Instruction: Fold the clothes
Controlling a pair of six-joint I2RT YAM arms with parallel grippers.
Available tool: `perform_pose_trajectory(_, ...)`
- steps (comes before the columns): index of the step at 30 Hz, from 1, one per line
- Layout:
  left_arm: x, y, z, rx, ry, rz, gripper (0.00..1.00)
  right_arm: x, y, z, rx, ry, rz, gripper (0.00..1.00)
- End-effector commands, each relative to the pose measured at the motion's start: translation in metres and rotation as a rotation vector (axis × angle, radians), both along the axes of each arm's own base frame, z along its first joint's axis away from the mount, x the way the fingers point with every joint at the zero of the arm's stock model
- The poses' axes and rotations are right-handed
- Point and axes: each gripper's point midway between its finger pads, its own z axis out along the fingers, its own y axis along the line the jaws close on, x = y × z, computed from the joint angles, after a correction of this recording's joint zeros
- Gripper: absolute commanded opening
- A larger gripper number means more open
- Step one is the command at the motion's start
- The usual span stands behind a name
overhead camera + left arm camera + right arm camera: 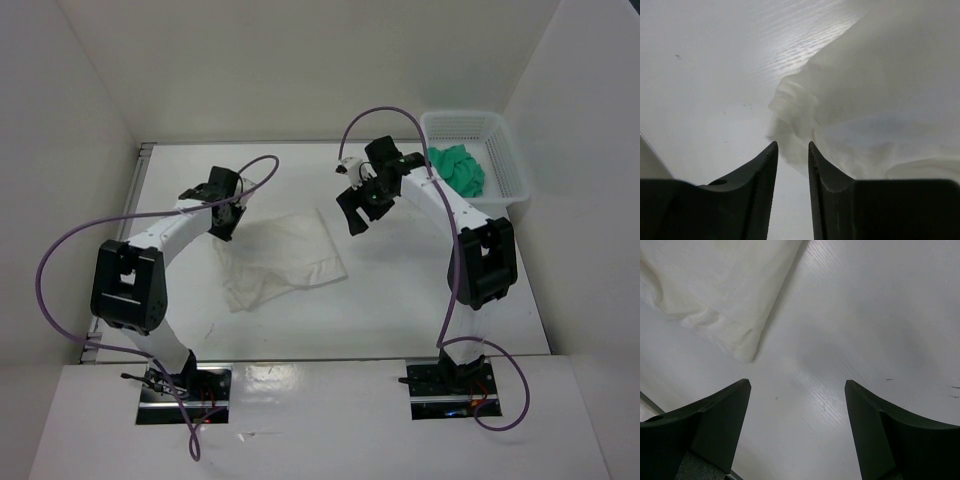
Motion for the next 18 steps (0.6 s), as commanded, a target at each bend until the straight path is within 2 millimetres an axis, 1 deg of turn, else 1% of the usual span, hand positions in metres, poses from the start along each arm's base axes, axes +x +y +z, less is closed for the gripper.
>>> perform_pose_trajectory(1, 0.004, 0.018, -0.01, 0.016, 0.009, 0.011, 0.39, 0.002, 0.005, 0.013, 0.032, -0.051, 0.021, 0.84)
perform_pose_trajectory(2, 0.007, 0.021, -0.01, 0.009, 0.003, 0.011, 0.41, 0.002, 0.005, 0.013, 0.032, -0.051, 0.021, 0.84)
perform_pose_trajectory(3, 0.007, 0.026, -0.022, 0.017, 0.025, 0.015, 0.43, 0.002, 0.005, 0.013, 0.032, -0.051, 0.021, 0.84)
perform_pose_trajectory(6, 0.008, 0.051, -0.036, 0.037, 0.047, 0.061, 0.46, 0.002, 0.006, 0.014, 0.039, -0.052, 0.033, 0.84)
perform_pose_trajectory(7, 0.011, 0.057, -0.035, 0.035, 0.037, 0.078, 0.46, 0.001, 0.008, 0.014, 0.049, -0.048, 0.039, 0.84)
perform_pose_trajectory(8, 0.012, 0.067, -0.038, 0.027, 0.044, 0.106, 0.47, -0.003, 0.009, 0.014, 0.058, -0.033, 0.045, 0.84)
perform_pose_trajectory(9, 0.01, 0.071, -0.039, 0.015, 0.054, 0.115, 0.47, -0.006, 0.009, 0.013, 0.062, -0.018, 0.049, 0.84)
perform_pose_trajectory(10, 0.011, 0.074, -0.036, 0.001, 0.053, 0.124, 0.49, -0.011, 0.017, 0.013, 0.059, -0.022, 0.081, 0.84)
perform_pose_trajectory(11, 0.009, 0.082, -0.024, -0.022, 0.037, 0.158, 0.5, -0.017, 0.026, 0.016, 0.067, -0.015, 0.105, 0.84)
perform_pose_trajectory(12, 0.012, 0.082, -0.012, -0.062, 0.013, 0.168, 0.51, -0.024, 0.032, 0.019, 0.066, -0.019, 0.136, 0.84)
perform_pose_trajectory(13, 0.011, 0.084, -0.002, -0.098, -0.007, 0.205, 0.59, -0.028, 0.042, 0.022, 0.059, -0.031, 0.162, 0.84)
perform_pose_trajectory(14, 0.004, 0.094, 0.017, -0.13, -0.031, 0.246, 0.64, -0.046, 0.066, 0.025, 0.049, -0.046, 0.234, 0.84)
perform_pose_trajectory(15, 0.003, 0.094, 0.03, -0.181, -0.052, 0.255, 0.68, -0.052, 0.074, 0.02, 0.009, -0.07, 0.257, 0.84)
perform_pose_trajectory(16, -0.003, 0.098, 0.042, -0.208, -0.064, 0.289, 0.74, -0.061, 0.085, 0.02, -0.007, -0.079, 0.291, 0.84)
perform_pose_trajectory(17, -0.008, 0.102, 0.065, -0.225, -0.126, 0.307, 0.88, -0.076, 0.104, 0.02, -0.013, -0.096, 0.349, 0.84)
perform_pose_trajectory(18, -0.015, 0.112, 0.076, -0.235, -0.156, 0.343, 0.92, -0.079, 0.112, 0.012, -0.022, -0.088, 0.36, 0.82)
